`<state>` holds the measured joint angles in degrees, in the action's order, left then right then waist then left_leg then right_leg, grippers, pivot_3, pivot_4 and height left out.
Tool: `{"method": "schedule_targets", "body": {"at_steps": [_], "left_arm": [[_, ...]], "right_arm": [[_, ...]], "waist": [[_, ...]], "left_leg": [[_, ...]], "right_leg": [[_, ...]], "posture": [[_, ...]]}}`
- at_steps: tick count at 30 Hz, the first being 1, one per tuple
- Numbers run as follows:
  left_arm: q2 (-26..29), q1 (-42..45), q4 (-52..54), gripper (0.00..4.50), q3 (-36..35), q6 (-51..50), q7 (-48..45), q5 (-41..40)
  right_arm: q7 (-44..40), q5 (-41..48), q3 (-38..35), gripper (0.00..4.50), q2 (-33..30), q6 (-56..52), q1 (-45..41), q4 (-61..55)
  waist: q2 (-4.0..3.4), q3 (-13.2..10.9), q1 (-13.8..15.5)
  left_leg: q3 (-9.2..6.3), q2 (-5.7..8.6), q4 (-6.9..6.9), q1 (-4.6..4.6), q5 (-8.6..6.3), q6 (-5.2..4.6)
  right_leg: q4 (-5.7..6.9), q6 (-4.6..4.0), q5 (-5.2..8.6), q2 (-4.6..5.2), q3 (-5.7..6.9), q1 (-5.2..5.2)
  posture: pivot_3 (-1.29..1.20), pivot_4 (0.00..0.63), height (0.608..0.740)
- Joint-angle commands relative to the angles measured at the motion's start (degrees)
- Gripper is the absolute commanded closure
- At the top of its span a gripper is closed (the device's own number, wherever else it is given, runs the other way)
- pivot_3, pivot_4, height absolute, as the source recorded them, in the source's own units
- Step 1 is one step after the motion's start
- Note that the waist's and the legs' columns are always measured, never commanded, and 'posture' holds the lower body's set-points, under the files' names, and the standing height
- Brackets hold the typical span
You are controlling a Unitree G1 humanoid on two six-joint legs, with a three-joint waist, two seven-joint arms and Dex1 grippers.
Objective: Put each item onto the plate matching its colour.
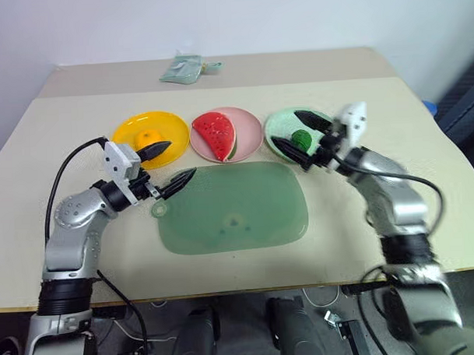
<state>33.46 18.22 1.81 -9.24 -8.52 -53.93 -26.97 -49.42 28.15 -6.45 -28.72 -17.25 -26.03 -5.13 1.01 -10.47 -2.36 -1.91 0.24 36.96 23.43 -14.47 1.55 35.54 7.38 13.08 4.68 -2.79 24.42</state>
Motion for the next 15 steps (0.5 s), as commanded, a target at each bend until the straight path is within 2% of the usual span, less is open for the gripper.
{"method": "schedule_targets", "body": {"at_steps": [1, 4, 8, 15], "left_arm": [[2.1, -0.2, -0.3, 0.0, -1.3, -2.0, -4.9, -3.6], [2.6, -0.5, -0.2, 0.0, -0.3, -1.5, -6.9, -3.0], [2.8, 0.0, -2.7, 0.0, 0.5, 0.8, -9.4, -1.3], [0.7, 2.9, -5.8, 0.0, 2.5, 2.8, -10.8, -0.3]], "right_arm": [[-6.7, 7.5, -2.8, 0.03, -6.4, -4.7, 7.0, -13.0], [-11.0, 9.6, -4.7, 0.03, -11.9, -5.9, 12.7, -16.1], [-13.7, 5.8, -5.6, 0.03, -16.1, -2.2, 19.1, -16.9], [-8.9, 5.3, -7.3, 0.03, -15.7, -2.1, 23.0, -20.2]], "waist": [[0.01, 0.0, 0.1], [0.02, 0.0, 0.2], [0.03, 0.0, 0.7], [0.04, 0.0, 1.8]], "left_leg": [[-0.01, -0.01, 0.01, -0.04, -0.01, -0.02], [0.02, -0.01, 0.12, -0.05, -0.01, -0.02], [0.02, -0.01, 0.14, -0.06, -0.01, -0.02], [0.05, 0.0, 0.21, -0.06, -0.01, -0.02]], "right_leg": [[-0.02, 0.0, 0.01, -0.01, 0.01, -0.06], [-0.09, 0.01, 0.0, 0.0, 0.01, -0.16], [-0.1, 0.01, 0.01, 0.0, 0.0, -0.19], [-0.11, 0.01, 0.0, 0.0, 0.0, -0.2]], "posture": [[0.0, 0.15, 0.74], [0.0, 0.15, 0.74], [0.0, 0.15, 0.74], [0.0, 0.15, 0.74]]}}
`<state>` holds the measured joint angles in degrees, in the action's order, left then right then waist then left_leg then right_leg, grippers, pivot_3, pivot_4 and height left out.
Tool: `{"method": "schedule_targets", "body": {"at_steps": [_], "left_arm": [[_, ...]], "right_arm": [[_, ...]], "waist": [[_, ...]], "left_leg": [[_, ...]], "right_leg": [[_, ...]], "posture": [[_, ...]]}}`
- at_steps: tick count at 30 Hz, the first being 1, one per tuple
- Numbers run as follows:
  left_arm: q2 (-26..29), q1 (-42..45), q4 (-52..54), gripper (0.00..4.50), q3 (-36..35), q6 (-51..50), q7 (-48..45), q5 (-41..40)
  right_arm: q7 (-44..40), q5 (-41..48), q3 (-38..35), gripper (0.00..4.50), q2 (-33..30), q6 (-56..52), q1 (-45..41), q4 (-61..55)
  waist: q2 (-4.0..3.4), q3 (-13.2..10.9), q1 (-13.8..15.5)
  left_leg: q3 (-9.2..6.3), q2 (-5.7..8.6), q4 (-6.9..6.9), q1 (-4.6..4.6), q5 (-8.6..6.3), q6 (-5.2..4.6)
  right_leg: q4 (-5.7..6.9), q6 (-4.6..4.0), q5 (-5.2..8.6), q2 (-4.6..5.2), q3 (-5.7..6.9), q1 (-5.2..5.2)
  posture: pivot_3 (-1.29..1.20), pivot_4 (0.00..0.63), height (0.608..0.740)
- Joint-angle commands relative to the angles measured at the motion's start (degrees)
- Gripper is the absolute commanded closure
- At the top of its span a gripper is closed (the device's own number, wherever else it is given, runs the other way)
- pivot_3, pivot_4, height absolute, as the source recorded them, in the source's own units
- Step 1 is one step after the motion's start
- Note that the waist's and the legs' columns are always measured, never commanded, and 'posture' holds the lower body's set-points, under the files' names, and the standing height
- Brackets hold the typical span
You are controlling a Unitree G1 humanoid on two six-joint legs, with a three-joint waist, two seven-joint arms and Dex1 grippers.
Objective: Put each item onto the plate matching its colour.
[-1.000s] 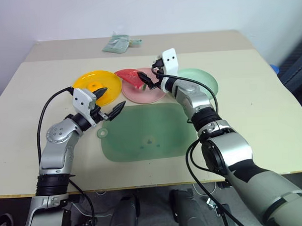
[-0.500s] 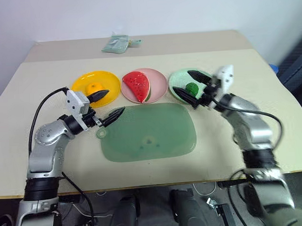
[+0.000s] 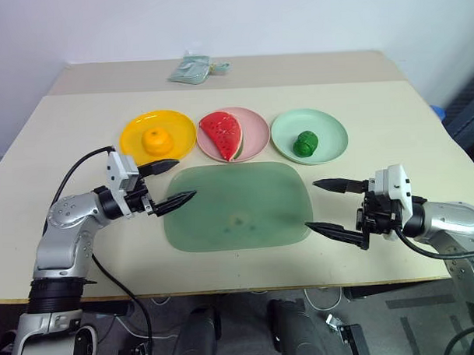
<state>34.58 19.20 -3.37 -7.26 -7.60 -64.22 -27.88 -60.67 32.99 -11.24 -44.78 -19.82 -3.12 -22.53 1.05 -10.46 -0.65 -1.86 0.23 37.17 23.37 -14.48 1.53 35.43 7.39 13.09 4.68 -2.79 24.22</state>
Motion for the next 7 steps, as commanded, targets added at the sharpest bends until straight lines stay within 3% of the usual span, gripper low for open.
{"method": "schedule_targets", "body": {"at_steps": [1, 7], "left_arm": [[-0.9, 2.1, -0.8, 0.0, 0.9, 2.2, -0.3, 0.9], [-3.3, 3.9, -2.6, 0.0, 1.7, 3.5, 0.1, 1.5]], "right_arm": [[2.4, 0.9, -2.9, 0.03, 0.4, 0.4, 0.4, -2.5], [3.6, 0.4, -3.9, 0.03, -0.6, 0.8, 0.5, -2.6]], "waist": [[0.02, 0.0, 0.1], [0.02, 0.0, 0.0]], "left_leg": [[-0.01, 0.0, 0.02, 0.0, 0.0, 0.0], [-0.03, 0.01, 0.02, -0.01, 0.0, 0.0]], "right_leg": [[0.0, 0.0, 0.0, 0.0, 0.0, -0.02], [-0.01, 0.0, 0.0, 0.0, 0.01, -0.07]], "posture": [[0.0, 0.15, 0.74], [0.0, 0.15, 0.74]]}}
